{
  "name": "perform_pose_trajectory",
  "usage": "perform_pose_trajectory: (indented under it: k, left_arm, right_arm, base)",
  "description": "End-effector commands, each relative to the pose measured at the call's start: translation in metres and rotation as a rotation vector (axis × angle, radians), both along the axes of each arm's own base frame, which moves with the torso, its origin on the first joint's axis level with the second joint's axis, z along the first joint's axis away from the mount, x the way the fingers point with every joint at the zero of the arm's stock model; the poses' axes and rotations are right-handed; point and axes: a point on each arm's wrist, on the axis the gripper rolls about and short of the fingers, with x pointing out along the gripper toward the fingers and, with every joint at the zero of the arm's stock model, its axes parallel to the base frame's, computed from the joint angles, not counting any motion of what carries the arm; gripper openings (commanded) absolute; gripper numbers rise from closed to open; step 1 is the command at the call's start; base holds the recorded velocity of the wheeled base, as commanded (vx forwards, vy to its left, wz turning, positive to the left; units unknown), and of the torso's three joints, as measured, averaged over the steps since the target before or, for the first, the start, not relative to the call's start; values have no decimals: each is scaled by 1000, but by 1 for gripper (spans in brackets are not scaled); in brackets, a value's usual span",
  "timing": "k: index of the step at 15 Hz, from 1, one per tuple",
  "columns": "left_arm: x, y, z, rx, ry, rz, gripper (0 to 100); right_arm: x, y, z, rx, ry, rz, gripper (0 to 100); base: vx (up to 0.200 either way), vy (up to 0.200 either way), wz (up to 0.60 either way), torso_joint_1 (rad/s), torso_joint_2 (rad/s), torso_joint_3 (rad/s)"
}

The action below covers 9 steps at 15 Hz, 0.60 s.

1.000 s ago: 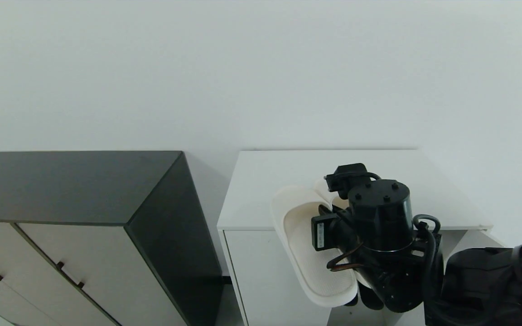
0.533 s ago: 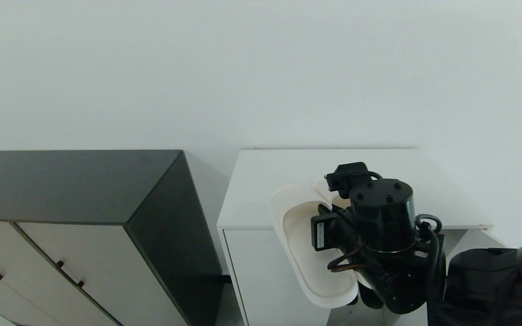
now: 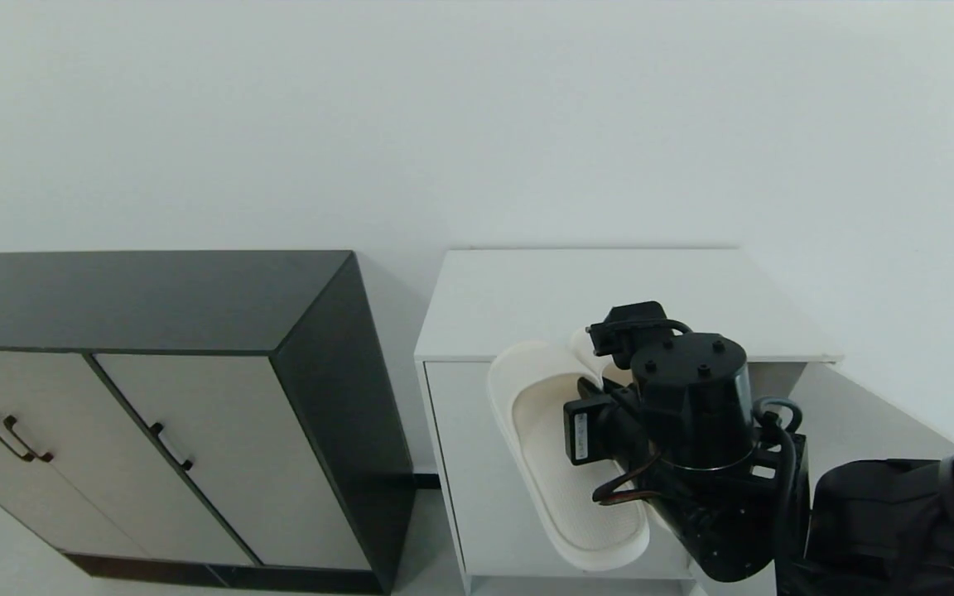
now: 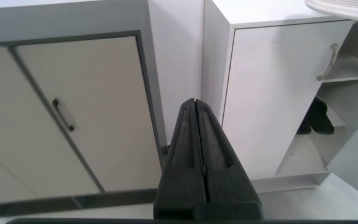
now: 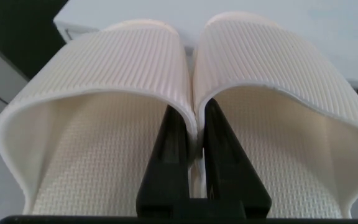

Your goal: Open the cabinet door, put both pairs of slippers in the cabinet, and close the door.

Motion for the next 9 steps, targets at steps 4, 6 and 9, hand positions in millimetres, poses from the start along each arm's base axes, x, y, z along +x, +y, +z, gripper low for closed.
perform_pose_trajectory:
  k: [4,6,9]
  left_arm:
    - [0,0,0,2,2,0,0]
    - [0,0,0,0,0,0,0]
    - [0,0,0,0,0,0,0]
  right_arm:
    - [-1,-2,-1,3,3,-5,0]
    - [-1,-4,0,9,-3,-8,0]
    - [0,-6,0,10,-4,-20,0]
  base:
    - [-50,0,0,1,2,2]
    - [0,0,0,0,0,0]
    - [0,0,0,0,0,0]
